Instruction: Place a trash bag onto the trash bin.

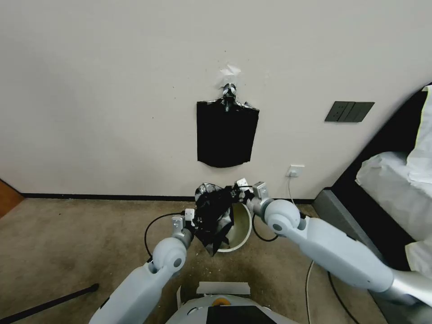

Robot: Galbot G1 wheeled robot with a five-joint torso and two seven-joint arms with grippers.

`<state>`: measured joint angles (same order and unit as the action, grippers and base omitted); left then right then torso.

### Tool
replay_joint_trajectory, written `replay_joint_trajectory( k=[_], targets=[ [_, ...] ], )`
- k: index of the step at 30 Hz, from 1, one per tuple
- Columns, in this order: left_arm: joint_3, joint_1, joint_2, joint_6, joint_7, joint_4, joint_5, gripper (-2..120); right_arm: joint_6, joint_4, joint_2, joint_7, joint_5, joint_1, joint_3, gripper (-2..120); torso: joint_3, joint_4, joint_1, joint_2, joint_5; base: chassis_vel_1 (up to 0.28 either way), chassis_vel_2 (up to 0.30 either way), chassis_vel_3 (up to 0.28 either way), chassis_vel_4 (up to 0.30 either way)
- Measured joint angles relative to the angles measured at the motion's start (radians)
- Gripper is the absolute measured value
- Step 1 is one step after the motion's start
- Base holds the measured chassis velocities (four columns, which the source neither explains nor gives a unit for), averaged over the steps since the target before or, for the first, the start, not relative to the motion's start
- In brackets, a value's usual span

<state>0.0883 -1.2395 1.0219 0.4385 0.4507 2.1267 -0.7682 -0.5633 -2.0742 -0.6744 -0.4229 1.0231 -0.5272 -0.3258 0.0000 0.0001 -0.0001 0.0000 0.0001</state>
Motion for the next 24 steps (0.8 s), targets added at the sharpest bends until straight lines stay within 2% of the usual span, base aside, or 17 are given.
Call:
replay_joint_trajectory(
  k=[1,2,5,6,10,14,18,22,24],
  targets=[
    [0.015,-0.016,-0.008,-0.018,-0.026,0.007,0.014,1,0.0,0.002,0.017,0.0,0.002,0.01,-0.006,0,0.0,-0.0001,0.0,0.0,0.0,0.0,0.0,0.0,0.0],
    [0.015,-0.016,-0.008,-0.018,-0.026,0.007,0.014,1,0.0,0.002,0.017,0.0,0.002,0.01,-0.006,0,0.0,-0.0001,0.0,0.0,0.0,0.0,0.0,0.0,0.0],
    [0.055,-0.064,-0.033,-0.089,-0.109,0.025,0.05,1,-0.003,-0.003,0.094,0.013,0.036,0.025,-0.008,0,0.0,0.0,0.0,0.0,0.0001,0.0,0.0,0.0,0.0],
    [0.055,-0.064,-0.033,-0.089,-0.109,0.025,0.05,1,-0.003,-0.003,0.094,0.013,0.036,0.025,-0.008,0,0.0,0.0,0.0,0.0,0.0001,0.0,0.0,0.0,0.0],
    [0.085,-0.082,-0.026,-0.202,-0.155,0.026,0.026,1,-0.02,-0.023,0.203,0.102,0.045,-0.027,0.036,0,0.0,-0.0003,0.0,0.0,0.0003,0.0,0.0,0.0,0.0],
    [0.094,-0.086,-0.017,-0.234,-0.156,0.03,-0.016,1,-0.021,-0.032,0.235,0.142,0.037,-0.099,0.093,0,0.0,-0.0003,0.0,0.0,-0.0002,0.0,0.0,0.0,0.0],
    [0.115,-0.095,0.002,-0.258,-0.127,0.045,-0.104,1,-0.001,-0.084,0.256,0.23,0.015,-0.347,0.281,0,0.0,-0.0002,0.0,0.0,0.0001,0.0,0.0,0.0,0.0],
    [0.129,-0.102,0.007,-0.26,-0.117,0.052,-0.142,1,0.015,-0.115,0.253,0.26,-0.015,-0.447,0.345,0,0.0,-0.0005,0.0,0.0,-0.0001,0.0,0.0,0.0,0.0],
    [0.143,-0.113,0.008,-0.261,-0.111,0.059,-0.167,1,0.03,-0.132,0.226,0.269,-0.048,-0.523,0.388,0,0.0,-0.0003,0.0,0.0,-0.0003,0.0,0.0,0.0,0.0]
  ],
)
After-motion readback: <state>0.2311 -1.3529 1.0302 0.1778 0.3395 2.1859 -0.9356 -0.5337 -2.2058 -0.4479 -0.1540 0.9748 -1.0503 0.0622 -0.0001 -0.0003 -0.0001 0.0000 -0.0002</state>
